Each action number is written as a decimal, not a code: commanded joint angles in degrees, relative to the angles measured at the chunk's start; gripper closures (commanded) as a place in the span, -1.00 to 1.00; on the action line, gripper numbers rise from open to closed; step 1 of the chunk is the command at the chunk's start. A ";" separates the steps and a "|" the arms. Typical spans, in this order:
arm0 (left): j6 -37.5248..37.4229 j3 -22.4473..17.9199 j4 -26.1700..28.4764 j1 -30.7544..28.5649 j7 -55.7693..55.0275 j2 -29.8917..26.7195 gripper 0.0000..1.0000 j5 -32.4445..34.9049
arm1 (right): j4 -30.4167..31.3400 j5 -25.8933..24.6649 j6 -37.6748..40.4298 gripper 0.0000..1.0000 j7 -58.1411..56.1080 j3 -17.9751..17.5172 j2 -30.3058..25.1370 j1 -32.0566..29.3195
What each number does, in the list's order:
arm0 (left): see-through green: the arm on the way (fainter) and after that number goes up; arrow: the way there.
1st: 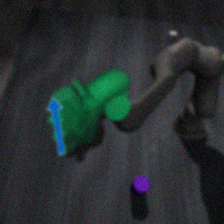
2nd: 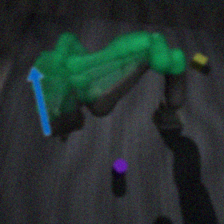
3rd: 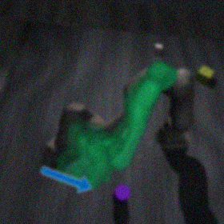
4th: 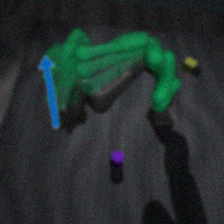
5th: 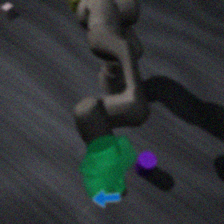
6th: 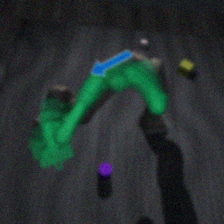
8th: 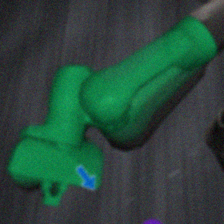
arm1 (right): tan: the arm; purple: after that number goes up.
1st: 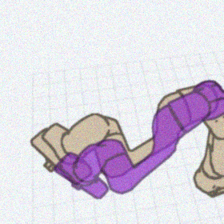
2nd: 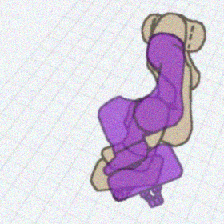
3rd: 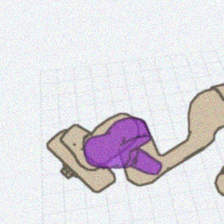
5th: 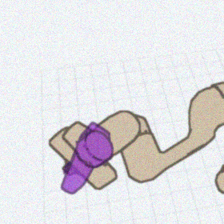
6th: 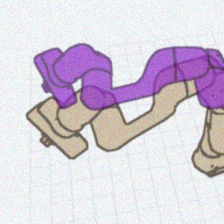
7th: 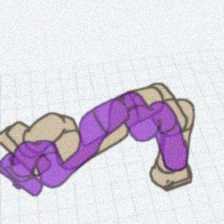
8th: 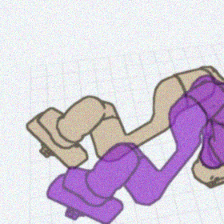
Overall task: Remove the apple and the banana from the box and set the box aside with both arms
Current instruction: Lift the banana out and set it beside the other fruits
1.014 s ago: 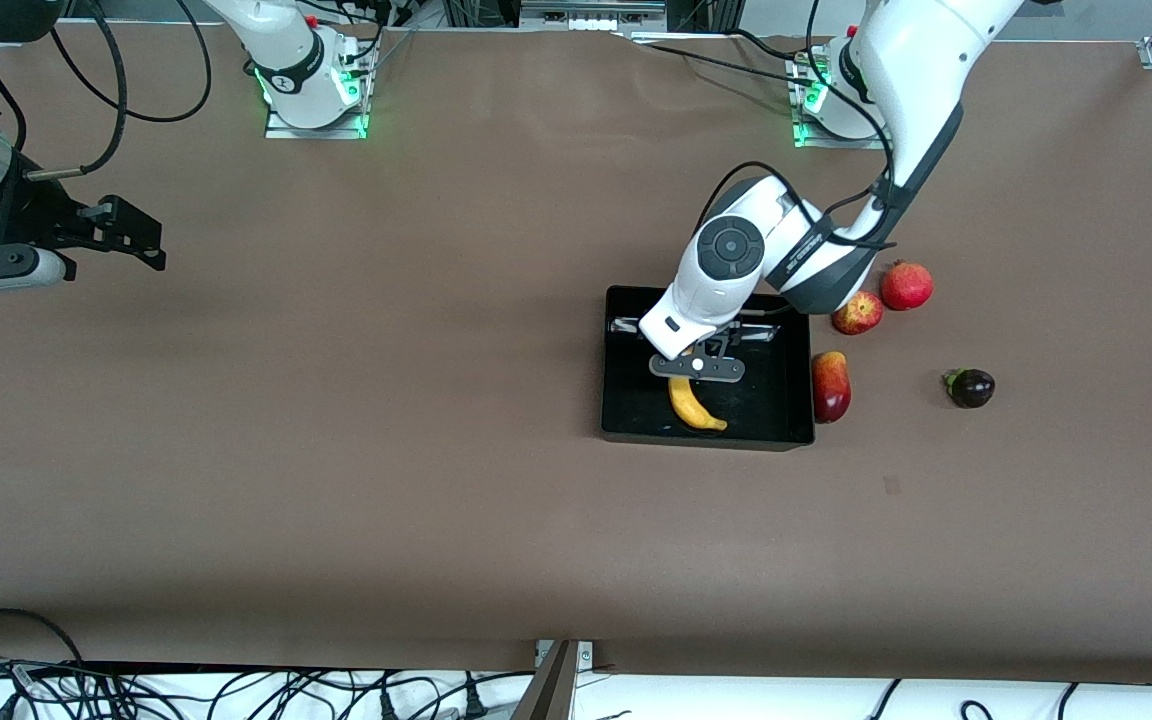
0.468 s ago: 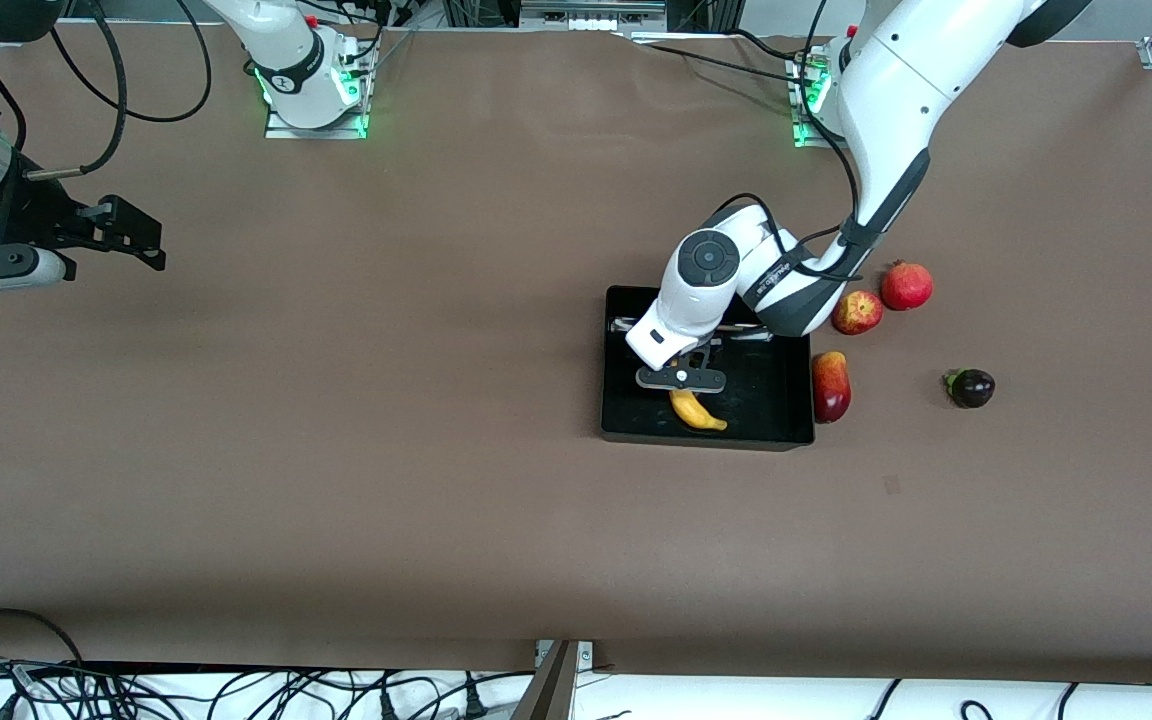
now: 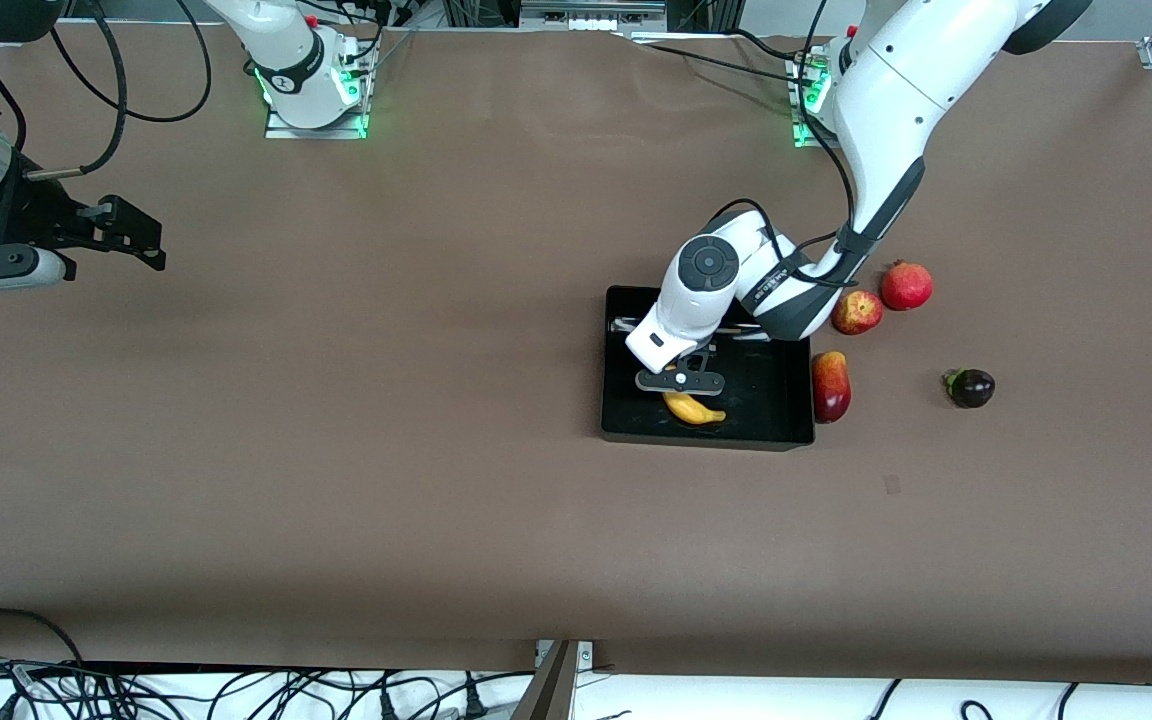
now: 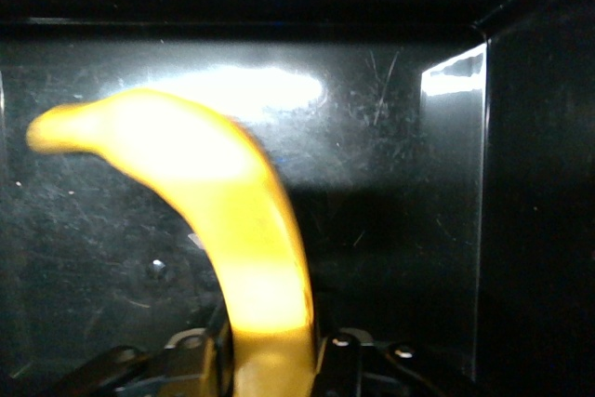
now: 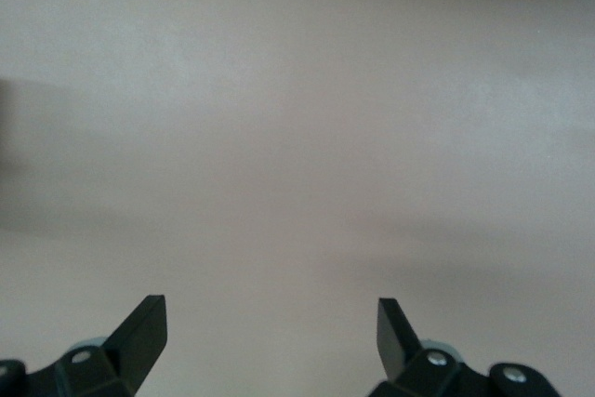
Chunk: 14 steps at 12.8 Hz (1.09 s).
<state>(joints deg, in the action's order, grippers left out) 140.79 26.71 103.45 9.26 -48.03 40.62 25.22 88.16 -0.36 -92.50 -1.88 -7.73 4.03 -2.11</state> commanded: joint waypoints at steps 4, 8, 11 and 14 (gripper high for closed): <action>-7.17 0.79 -2.11 -2.05 -0.05 -7.90 0.76 0.79 | -0.45 0.10 0.56 -1.00 0.21 -0.18 -0.34 -0.09; -16.92 0.97 -4.74 -5.73 7.64 -11.87 0.74 -0.44 | -0.45 0.10 0.48 -1.00 0.21 -0.18 -0.34 -0.09; -24.24 0.89 -6.07 -12.66 24.07 -13.02 0.73 -0.53 | -0.45 0.10 0.56 -1.00 0.21 -0.18 -0.34 -0.09; -23.56 0.89 -3.53 -22.06 41.12 -10.84 0.73 -0.61 | -0.45 0.10 0.56 -1.00 0.21 -0.18 -0.34 -0.09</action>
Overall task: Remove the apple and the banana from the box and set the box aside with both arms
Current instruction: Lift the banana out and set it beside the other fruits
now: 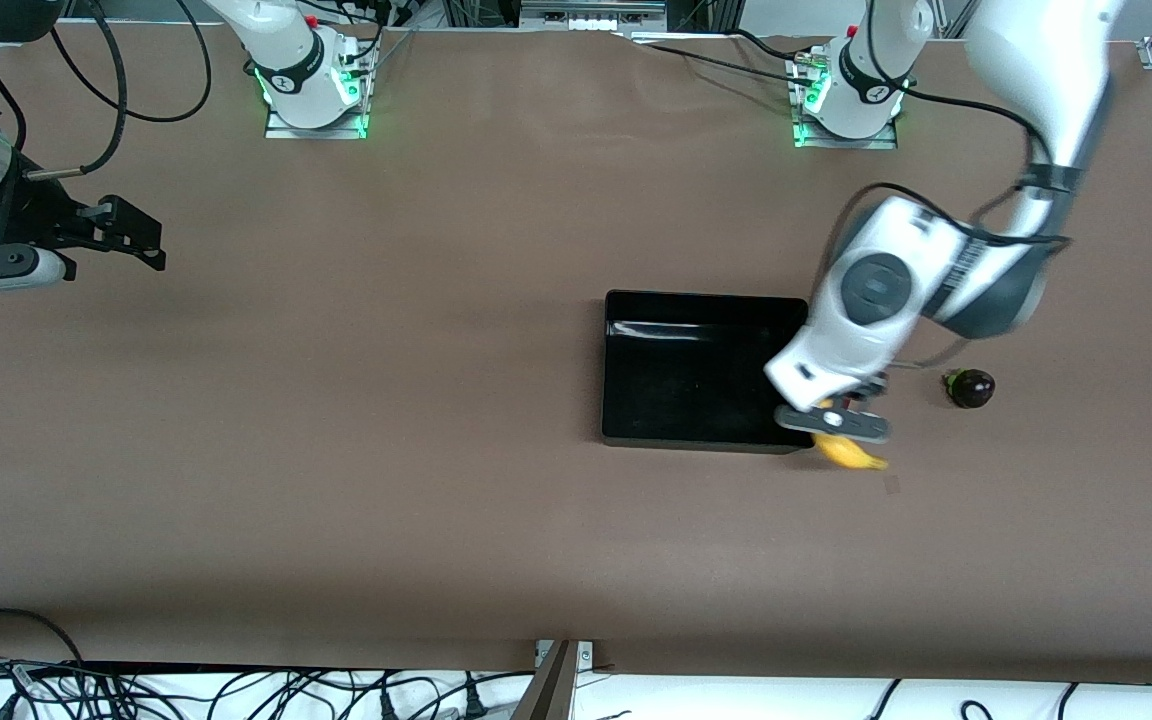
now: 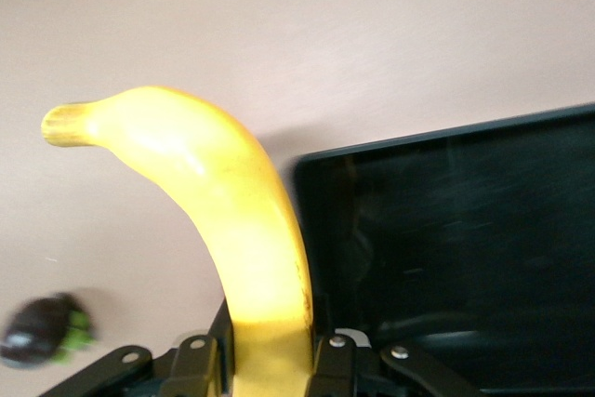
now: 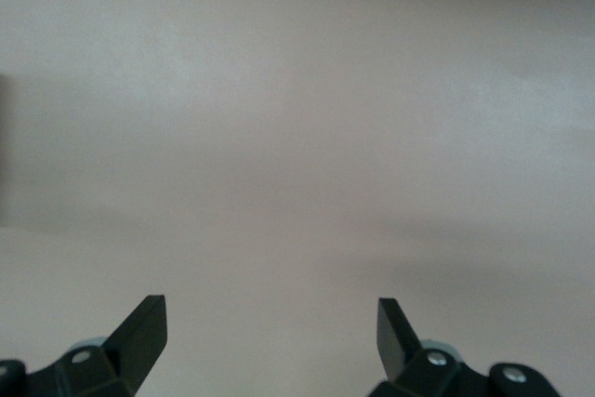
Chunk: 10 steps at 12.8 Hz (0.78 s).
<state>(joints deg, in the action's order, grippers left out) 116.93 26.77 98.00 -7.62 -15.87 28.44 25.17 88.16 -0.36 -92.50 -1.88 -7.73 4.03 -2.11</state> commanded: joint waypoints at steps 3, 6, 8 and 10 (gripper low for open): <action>9.25 0.66 8.06 -11.79 17.51 2.84 0.66 -1.27 | -0.44 0.10 0.48 -1.00 0.21 -0.18 -0.34 -0.09; 18.14 0.66 13.96 -16.64 18.50 4.34 -0.99 -0.74 | -0.44 0.10 0.48 -1.00 0.21 -0.18 -0.34 -0.09; 17.02 1.61 13.01 -16.64 19.20 2.60 -1.00 -0.74 | -0.44 0.10 0.57 -1.00 0.21 -0.18 -0.34 -0.09; 6.81 5.99 8.38 -16.64 18.24 -1.01 -1.00 -2.14 | -0.44 0.10 0.48 -1.00 0.21 -0.18 -0.34 -0.09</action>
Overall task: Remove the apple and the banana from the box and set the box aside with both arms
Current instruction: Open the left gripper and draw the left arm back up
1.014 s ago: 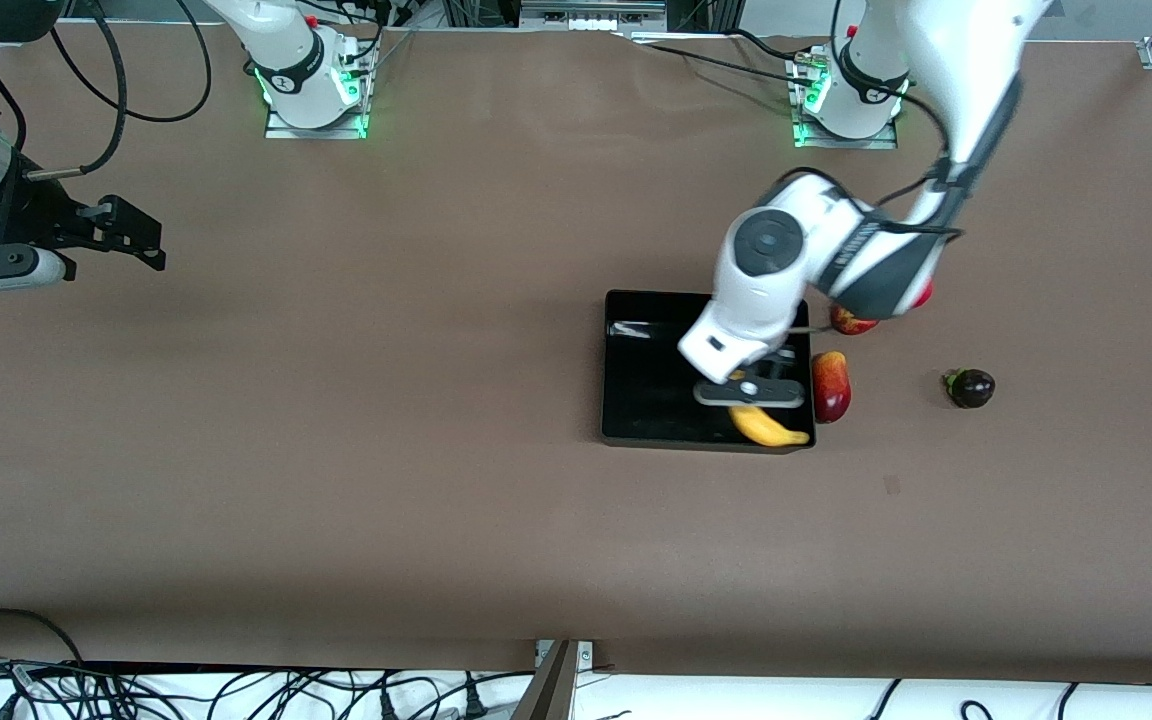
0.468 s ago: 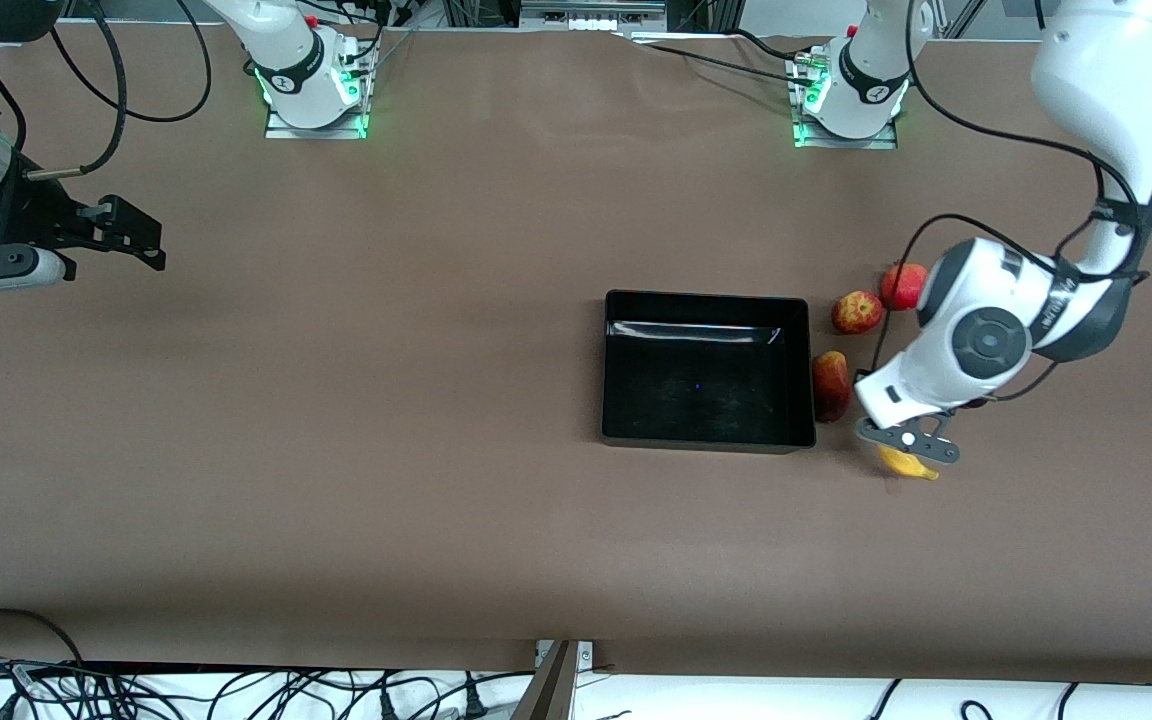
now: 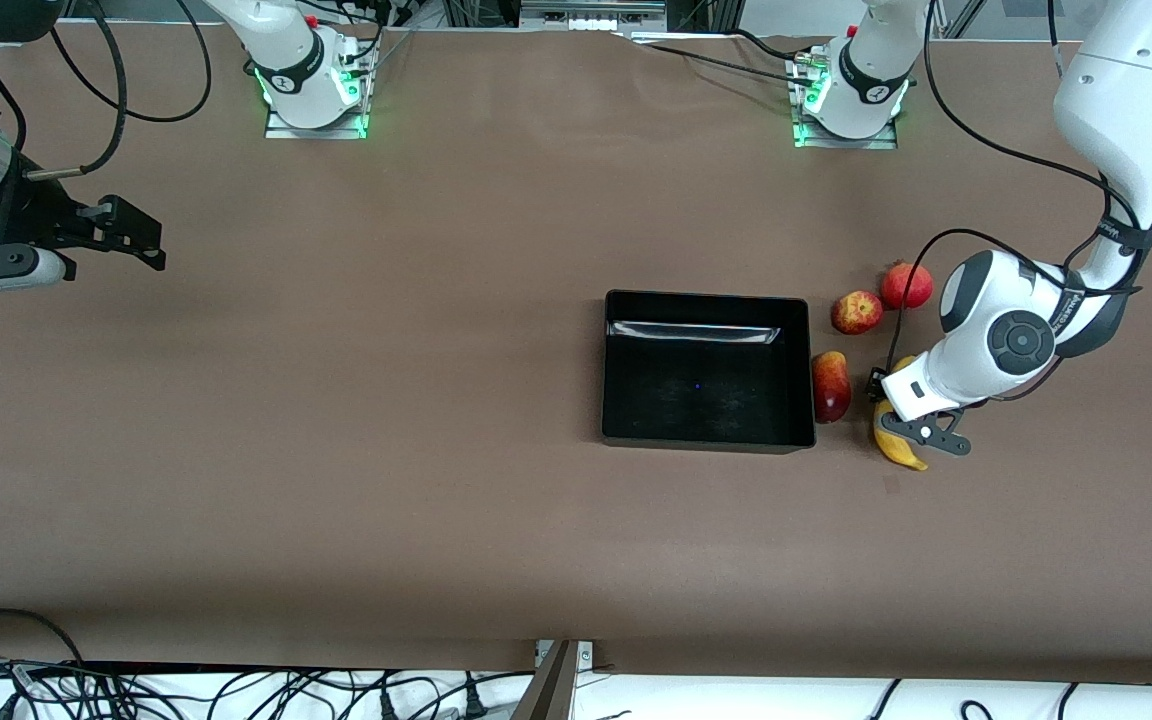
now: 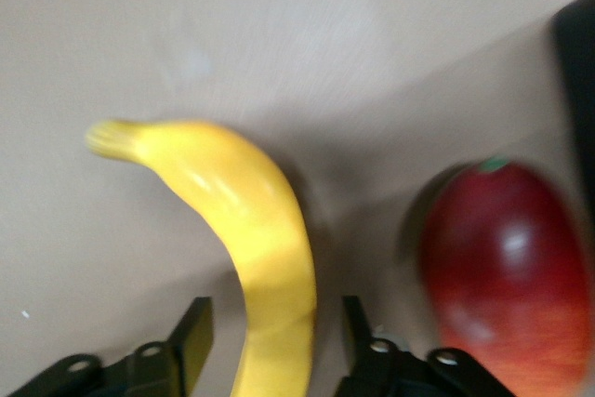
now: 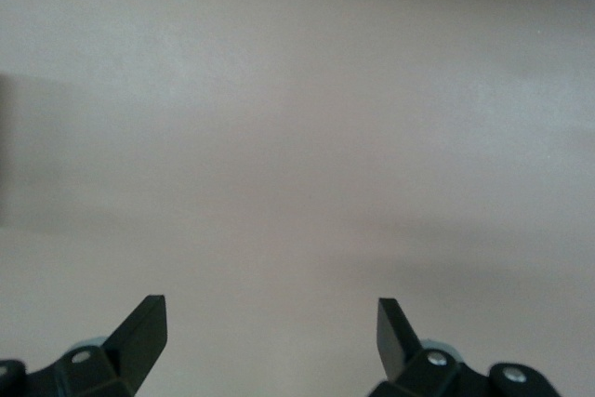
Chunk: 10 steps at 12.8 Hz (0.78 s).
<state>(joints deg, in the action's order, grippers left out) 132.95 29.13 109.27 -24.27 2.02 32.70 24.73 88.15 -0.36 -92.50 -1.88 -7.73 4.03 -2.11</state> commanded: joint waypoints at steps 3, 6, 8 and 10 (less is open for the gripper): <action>-36.98 6.20 -22.29 3.94 -9.55 -4.84 -1.00 -11.27 | -0.44 0.10 0.56 -1.00 0.21 -0.18 -0.34 -0.09; -48.29 5.07 -28.67 8.17 -12.04 -8.77 -1.00 -12.42 | -0.44 0.10 0.56 -1.00 0.21 -0.18 -0.34 -0.09; -49.28 -9.79 -28.07 17.71 -11.16 -15.53 -1.00 -19.93 | -0.44 0.10 0.56 -1.00 0.21 -0.18 -0.34 -0.09; -47.71 -19.95 -24.75 23.62 -9.76 -20.55 -1.00 -26.47 | -0.44 0.10 0.56 -1.00 0.21 -0.18 -0.34 -0.09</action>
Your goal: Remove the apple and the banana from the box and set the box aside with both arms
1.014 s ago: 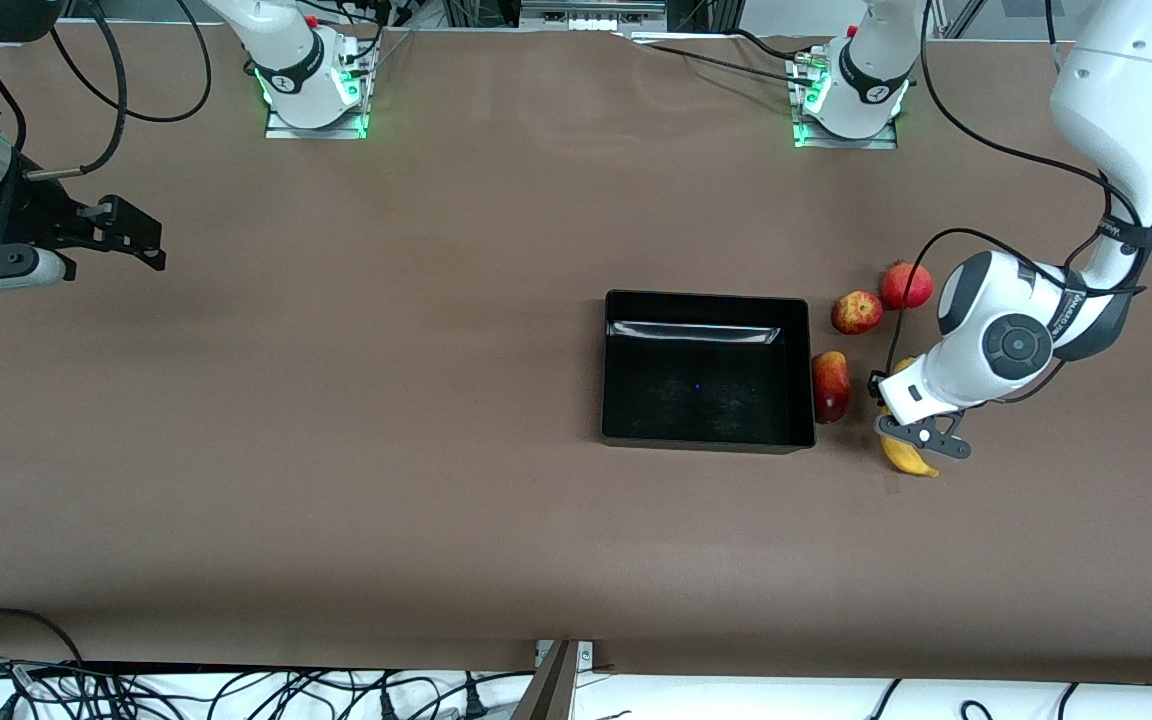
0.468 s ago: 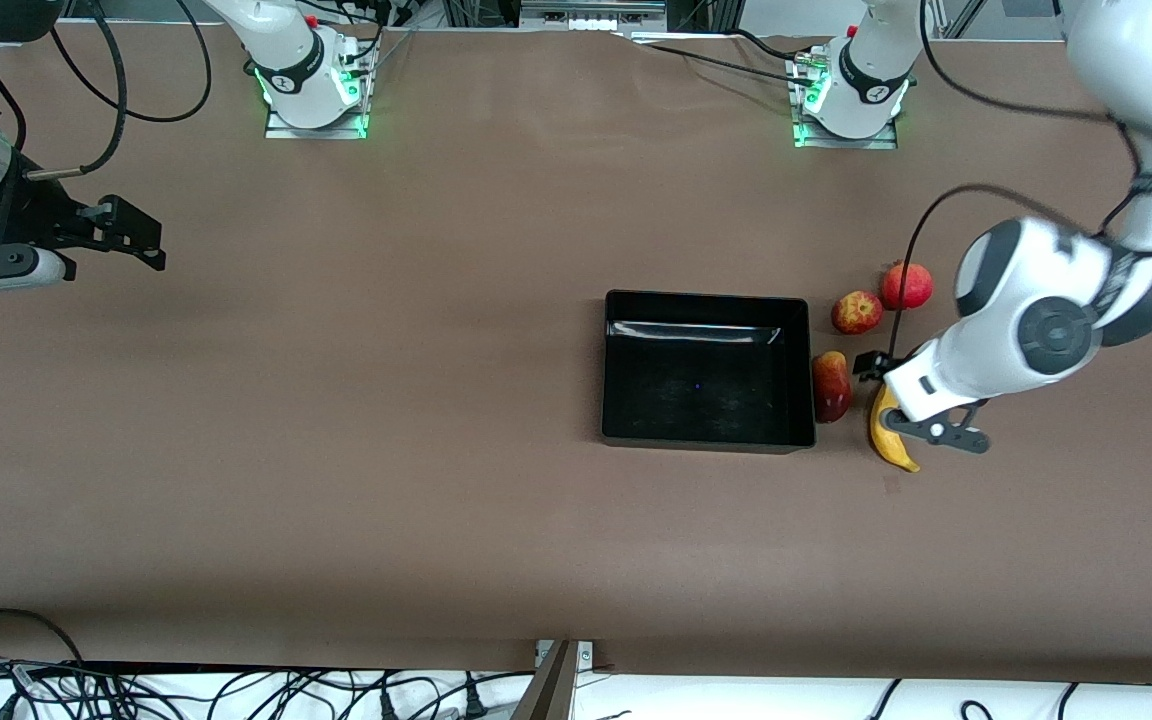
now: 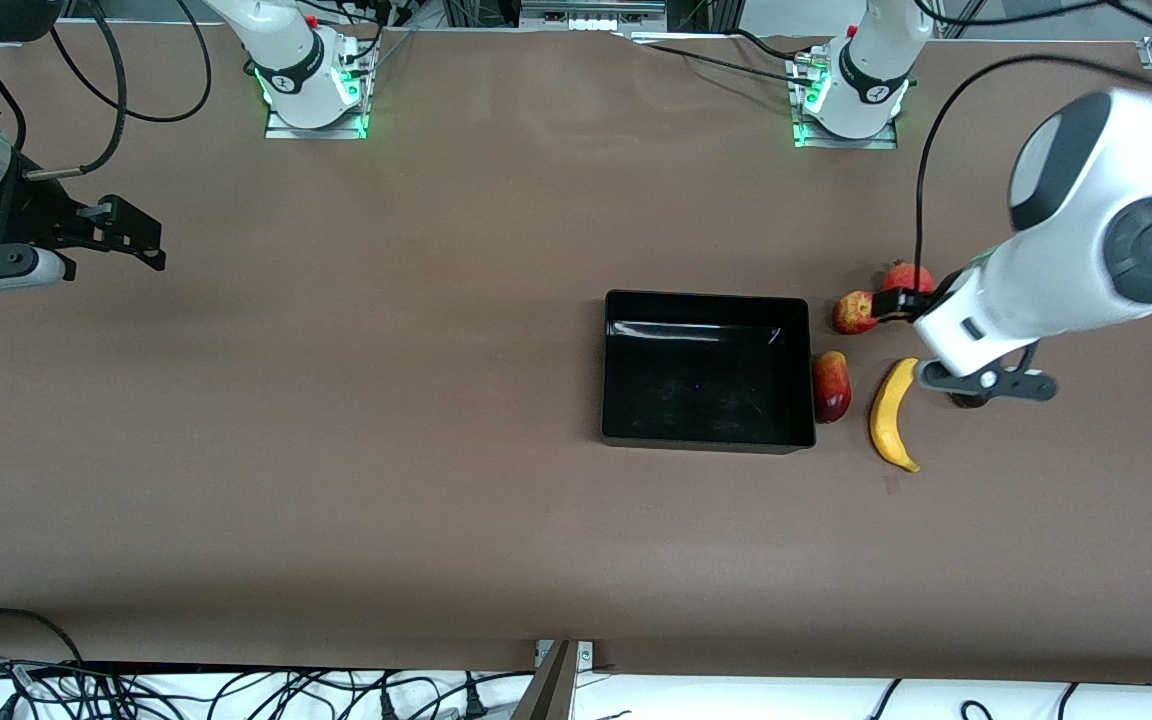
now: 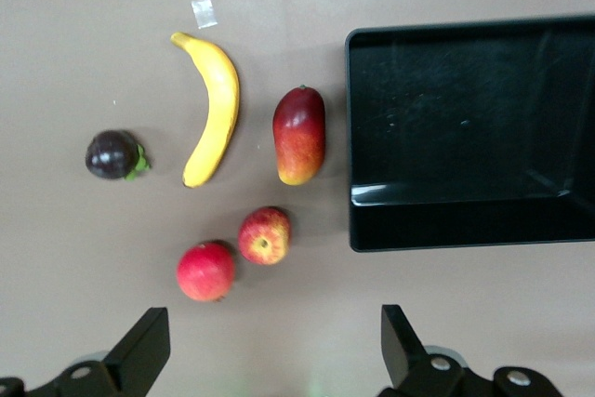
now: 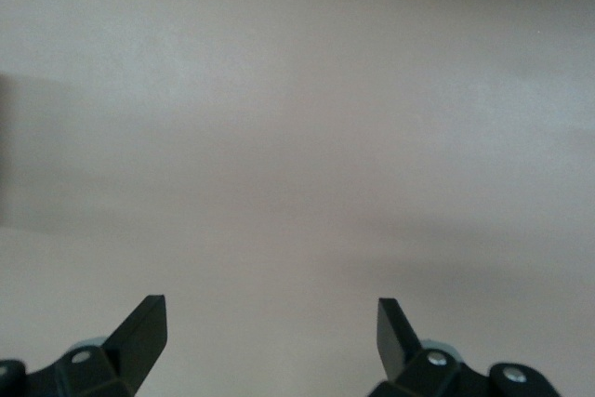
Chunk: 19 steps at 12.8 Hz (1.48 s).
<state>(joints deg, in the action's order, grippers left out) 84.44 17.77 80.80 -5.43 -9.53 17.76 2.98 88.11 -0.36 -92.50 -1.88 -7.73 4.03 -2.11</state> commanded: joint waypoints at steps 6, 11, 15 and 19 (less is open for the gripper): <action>15.69 -14.17 21.77 6.05 1.97 -19.52 -1.00 -3.50 | -0.39 0.10 0.56 -1.00 0.21 -0.18 -0.33 -0.09; 12.77 -13.64 18.25 5.08 2.59 -17.14 -1.00 -4.02 | -0.39 0.10 0.56 -1.00 0.21 -0.18 -0.33 -0.09; 11.98 -13.55 18.08 5.17 2.24 -16.96 -1.00 -4.03 | -0.39 0.10 0.56 -1.00 0.21 -0.18 -0.33 -0.09; 11.98 -13.55 17.90 5.08 2.41 -16.79 -1.00 -4.03 | -0.39 0.10 0.56 -1.00 0.21 -0.18 -0.33 -0.09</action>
<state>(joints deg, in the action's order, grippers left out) 97.71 4.05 100.18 -0.07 -8.34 0.39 0.00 88.10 -0.36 -92.49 -1.88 -7.73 4.03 -2.11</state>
